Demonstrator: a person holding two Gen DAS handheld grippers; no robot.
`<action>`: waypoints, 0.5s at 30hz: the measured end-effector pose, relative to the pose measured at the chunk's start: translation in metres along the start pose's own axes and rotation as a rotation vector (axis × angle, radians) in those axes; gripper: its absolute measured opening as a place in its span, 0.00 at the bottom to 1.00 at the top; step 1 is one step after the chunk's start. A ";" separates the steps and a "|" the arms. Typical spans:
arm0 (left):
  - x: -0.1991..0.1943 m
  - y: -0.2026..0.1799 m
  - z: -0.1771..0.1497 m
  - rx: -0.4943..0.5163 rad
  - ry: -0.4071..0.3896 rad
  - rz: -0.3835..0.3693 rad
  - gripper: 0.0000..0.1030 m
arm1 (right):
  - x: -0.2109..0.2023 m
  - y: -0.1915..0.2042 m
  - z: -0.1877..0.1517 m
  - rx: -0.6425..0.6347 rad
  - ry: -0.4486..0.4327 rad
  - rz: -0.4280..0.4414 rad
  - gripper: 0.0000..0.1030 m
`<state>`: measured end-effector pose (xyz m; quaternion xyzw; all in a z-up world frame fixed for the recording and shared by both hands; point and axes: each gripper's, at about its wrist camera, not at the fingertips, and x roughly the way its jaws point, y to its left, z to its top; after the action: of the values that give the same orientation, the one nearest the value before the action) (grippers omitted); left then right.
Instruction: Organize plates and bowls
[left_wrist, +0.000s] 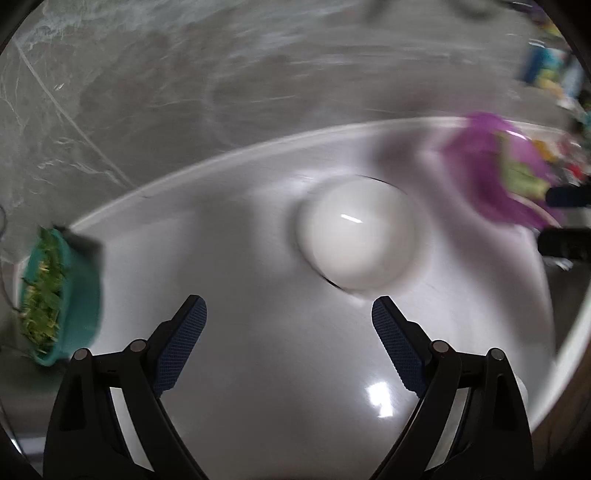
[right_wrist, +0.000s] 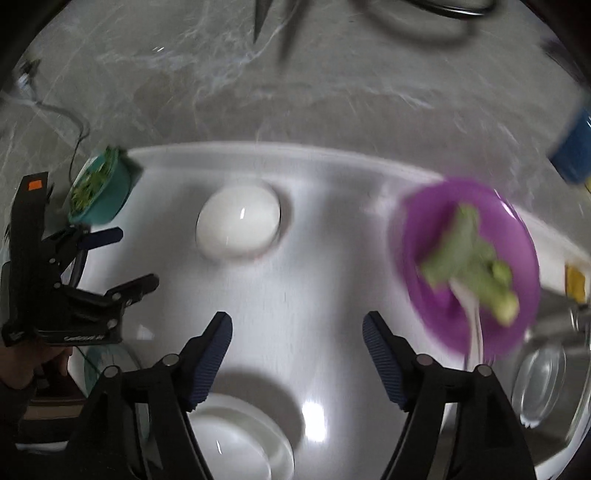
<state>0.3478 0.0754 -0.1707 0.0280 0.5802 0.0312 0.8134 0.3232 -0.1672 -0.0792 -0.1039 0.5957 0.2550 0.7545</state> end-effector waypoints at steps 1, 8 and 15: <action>0.007 0.005 0.007 -0.025 0.009 -0.003 0.89 | 0.013 0.001 0.016 0.004 0.016 -0.011 0.73; 0.062 0.010 0.026 -0.079 0.105 -0.006 0.89 | 0.100 0.006 0.062 0.019 0.138 -0.020 0.71; 0.097 0.015 0.032 -0.117 0.151 0.003 0.88 | 0.145 0.003 0.067 0.041 0.194 -0.029 0.66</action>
<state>0.4095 0.0977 -0.2500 -0.0212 0.6369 0.0685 0.7676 0.4015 -0.0956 -0.1985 -0.1214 0.6695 0.2208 0.6988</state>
